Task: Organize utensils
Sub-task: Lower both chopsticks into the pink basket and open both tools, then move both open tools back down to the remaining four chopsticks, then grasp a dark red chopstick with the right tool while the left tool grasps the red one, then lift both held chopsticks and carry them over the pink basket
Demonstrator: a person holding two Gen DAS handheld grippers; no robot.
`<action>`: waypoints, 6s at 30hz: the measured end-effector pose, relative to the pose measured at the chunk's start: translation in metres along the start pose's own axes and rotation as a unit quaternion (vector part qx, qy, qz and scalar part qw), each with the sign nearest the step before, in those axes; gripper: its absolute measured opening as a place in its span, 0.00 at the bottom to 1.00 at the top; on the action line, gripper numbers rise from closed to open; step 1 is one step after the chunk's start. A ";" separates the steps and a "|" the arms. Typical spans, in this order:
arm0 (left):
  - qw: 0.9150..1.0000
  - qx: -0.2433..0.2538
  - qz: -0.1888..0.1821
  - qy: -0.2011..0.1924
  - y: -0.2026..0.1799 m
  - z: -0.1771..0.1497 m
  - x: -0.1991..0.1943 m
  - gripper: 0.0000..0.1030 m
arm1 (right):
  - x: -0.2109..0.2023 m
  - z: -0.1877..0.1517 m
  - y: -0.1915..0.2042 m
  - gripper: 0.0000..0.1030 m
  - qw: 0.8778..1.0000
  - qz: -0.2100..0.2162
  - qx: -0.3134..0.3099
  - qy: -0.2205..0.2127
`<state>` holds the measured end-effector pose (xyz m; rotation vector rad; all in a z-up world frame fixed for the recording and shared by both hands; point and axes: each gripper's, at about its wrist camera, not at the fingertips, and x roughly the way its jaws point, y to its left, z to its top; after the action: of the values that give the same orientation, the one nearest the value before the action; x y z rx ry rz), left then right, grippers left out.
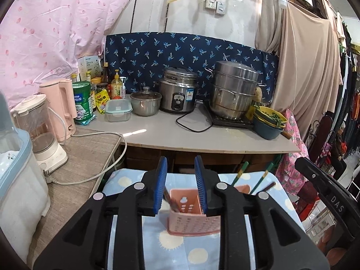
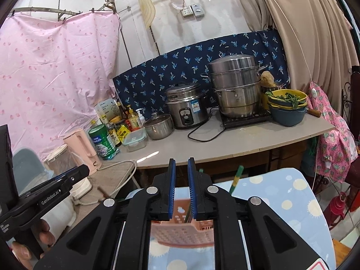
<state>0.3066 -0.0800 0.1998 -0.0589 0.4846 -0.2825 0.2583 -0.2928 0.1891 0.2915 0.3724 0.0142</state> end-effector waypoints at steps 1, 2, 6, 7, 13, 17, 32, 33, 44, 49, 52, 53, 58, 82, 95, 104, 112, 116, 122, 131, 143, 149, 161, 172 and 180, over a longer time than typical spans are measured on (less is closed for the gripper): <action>1.000 0.002 0.000 0.003 0.000 -0.004 -0.004 0.24 | -0.006 -0.005 0.001 0.12 1.000 0.002 -0.001 0.003; 1.000 0.004 0.002 0.006 0.000 -0.008 -0.008 0.24 | -0.011 -0.011 0.001 0.13 1.000 0.002 -0.003 0.007; 1.000 0.011 -0.008 0.018 0.000 -0.032 -0.027 0.24 | -0.033 -0.039 0.004 0.19 1.000 0.000 -0.010 0.022; 1.000 0.014 -0.010 0.021 0.000 -0.040 -0.033 0.24 | -0.039 -0.048 0.004 0.21 1.000 -0.001 -0.011 0.027; 0.998 0.036 -0.004 0.053 -0.002 -0.097 -0.056 0.24 | -0.069 -0.102 0.006 0.21 0.998 -0.006 -0.015 0.062; 0.996 0.032 -0.004 0.080 0.002 -0.132 -0.067 0.24 | -0.085 -0.138 0.005 0.21 0.996 -0.013 -0.018 0.090; 0.983 0.037 0.011 0.180 0.009 -0.246 -0.087 0.24 | -0.123 -0.260 -0.009 0.21 0.979 -0.035 -0.007 0.198; 0.981 0.034 0.011 0.189 0.011 -0.254 -0.087 0.24 | -0.124 -0.267 -0.009 0.21 0.978 -0.034 -0.006 0.206; 0.971 0.037 0.017 0.236 0.015 -0.298 -0.093 0.33 | -0.127 -0.310 0.004 0.21 0.970 -0.034 -0.015 0.242; 0.970 0.038 0.018 0.239 0.016 -0.300 -0.093 0.33 | -0.122 -0.319 0.009 0.21 0.967 -0.032 -0.019 0.253; 0.970 0.038 0.019 0.241 0.017 -0.301 -0.092 0.33 | -0.121 -0.322 0.011 0.21 0.966 -0.033 -0.023 0.256; 0.969 0.038 0.019 0.242 0.017 -0.301 -0.092 0.33 | -0.120 -0.323 0.011 0.21 0.965 -0.034 -0.024 0.257; 0.969 0.039 0.019 0.244 0.017 -0.303 -0.093 0.34 | -0.118 -0.326 0.010 0.21 0.965 -0.037 -0.027 0.260; 0.965 0.025 -0.020 0.261 0.005 -0.311 -0.093 0.42 | -0.124 -0.329 0.007 0.07 0.964 -0.058 -0.044 0.254; 0.958 0.031 -0.032 0.283 -0.009 -0.324 -0.083 0.43 | -0.126 -0.330 0.005 0.07 0.965 -0.054 -0.038 0.254; 0.960 0.032 -0.021 0.278 -0.005 -0.325 -0.082 0.44 | -0.126 -0.330 0.005 0.07 0.965 -0.054 -0.038 0.254; 0.960 0.031 -0.029 0.277 -0.003 -0.325 -0.083 0.38 | -0.127 -0.330 0.005 0.07 0.965 -0.055 -0.039 0.253; 0.959 0.035 -0.043 0.277 -0.006 -0.325 -0.085 0.23 | -0.127 -0.330 0.006 0.07 0.965 -0.055 -0.040 0.254; 0.957 0.031 -0.049 0.283 -0.007 -0.327 -0.083 0.07 | -0.127 -0.330 0.006 0.07 0.965 -0.055 -0.039 0.254; 0.956 0.011 -0.058 0.288 0.001 -0.324 -0.086 0.07 | -0.128 -0.330 0.007 0.07 0.965 -0.055 -0.039 0.254; 0.966 -0.006 -0.060 0.252 0.012 -0.289 -0.105 0.07 | -0.144 -0.304 0.010 0.07 0.973 -0.048 -0.038 0.221; 0.976 -0.014 -0.061 0.210 0.015 -0.251 -0.119 0.07 | -0.155 -0.261 0.010 0.07 0.984 -0.045 -0.031 0.172; 0.990 -0.010 -0.058 0.127 0.013 -0.180 -0.129 0.07 | -0.152 -0.182 0.011 0.07 0.995 -0.038 -0.014 0.093; 0.995 -0.006 -0.047 0.089 0.010 -0.132 -0.114 0.07 | -0.140 -0.142 0.009 0.07 0.998 -0.032 -0.006 0.060; 0.997 -0.004 -0.051 0.049 0.003 -0.081 -0.106 0.07 | -0.128 -0.110 0.005 0.07 0.999 -0.014 0.016 0.038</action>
<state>0.1800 -0.0462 0.1759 -0.0774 0.5802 -0.3859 0.0991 -0.2656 0.1383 0.3178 0.4520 -0.0079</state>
